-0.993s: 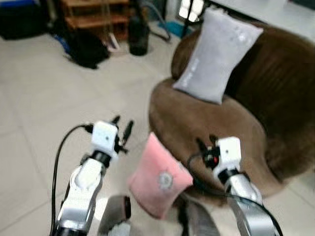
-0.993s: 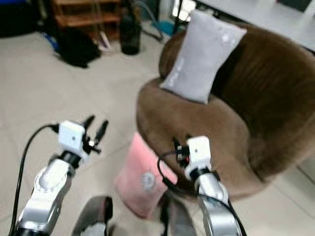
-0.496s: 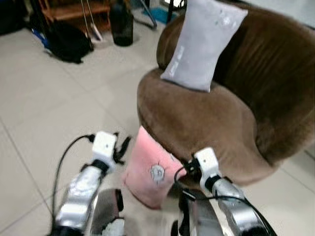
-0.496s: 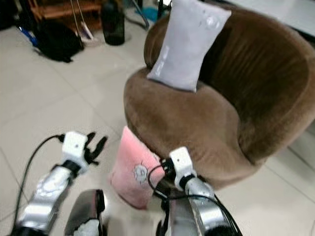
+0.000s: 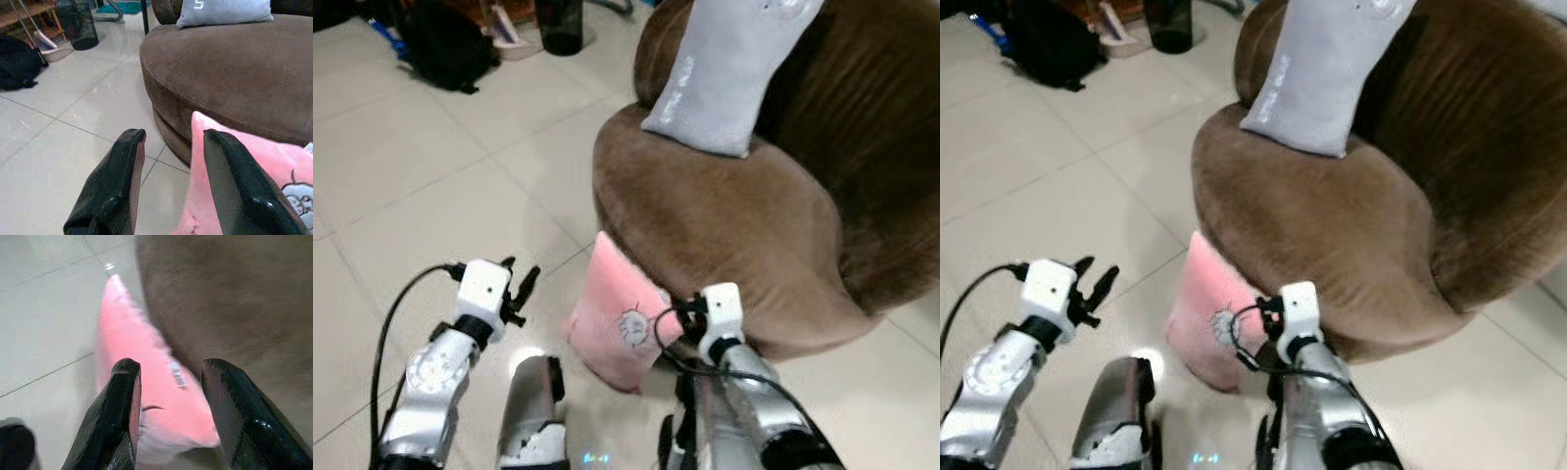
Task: Move the pillow to the sofa from floor
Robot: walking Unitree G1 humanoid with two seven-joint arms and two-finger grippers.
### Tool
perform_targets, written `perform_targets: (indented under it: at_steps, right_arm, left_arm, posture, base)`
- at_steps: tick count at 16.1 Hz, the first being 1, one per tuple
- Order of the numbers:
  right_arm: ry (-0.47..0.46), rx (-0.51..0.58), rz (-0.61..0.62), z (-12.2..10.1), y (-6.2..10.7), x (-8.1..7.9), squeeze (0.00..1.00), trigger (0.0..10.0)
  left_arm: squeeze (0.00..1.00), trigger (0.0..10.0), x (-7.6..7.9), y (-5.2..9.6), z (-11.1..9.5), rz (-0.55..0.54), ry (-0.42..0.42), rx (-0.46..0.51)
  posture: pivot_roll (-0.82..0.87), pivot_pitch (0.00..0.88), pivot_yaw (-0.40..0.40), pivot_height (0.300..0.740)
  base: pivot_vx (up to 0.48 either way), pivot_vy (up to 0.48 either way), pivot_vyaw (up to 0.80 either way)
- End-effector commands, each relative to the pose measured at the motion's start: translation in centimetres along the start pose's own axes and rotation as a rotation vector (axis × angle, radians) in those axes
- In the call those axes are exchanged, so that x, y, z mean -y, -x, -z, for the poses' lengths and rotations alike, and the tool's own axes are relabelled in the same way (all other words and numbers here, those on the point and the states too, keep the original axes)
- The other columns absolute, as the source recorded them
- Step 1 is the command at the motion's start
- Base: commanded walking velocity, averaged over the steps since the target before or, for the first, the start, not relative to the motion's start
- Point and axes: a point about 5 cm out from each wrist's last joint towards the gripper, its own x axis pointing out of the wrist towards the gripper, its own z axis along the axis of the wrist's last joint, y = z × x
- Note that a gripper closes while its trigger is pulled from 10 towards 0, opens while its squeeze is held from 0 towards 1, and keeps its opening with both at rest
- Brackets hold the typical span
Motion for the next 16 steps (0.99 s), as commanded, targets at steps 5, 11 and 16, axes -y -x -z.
perform_targets:
  at_steps: [5, 11, 16]
  right_arm:
    - [-0.033, -0.031, 0.032, 1.2, -0.1, -0.5, 0.0, 10.0]
    - [-0.141, 0.043, 0.115, -0.3, -1.4, -0.5, 1.0, 10.0]
    - [-0.216, 0.096, 0.174, -2.2, -2.6, -0.8, 1.0, 10.0]
  left_arm:
    - [0.0, 10.0, -1.5, 1.3, 7.0, 0.062, -0.016, -0.252]
    - [0.0, 10.0, -3.7, 0.5, 6.4, 0.129, -0.071, -0.268]
    - [0.0, 10.0, -5.7, -2.0, 3.2, 0.064, 0.057, -0.101]
  posture:
    - [0.26, 0.279, -0.05, 0.515]
    - [0.32, 0.326, -0.01, 0.515]
    - [0.32, 0.323, -0.011, 0.515]
  base:
    - [0.0, 0.0, 0.0]
    - [0.0, 0.0, 0.0]
    - [0.0, 0.0, 0.0]
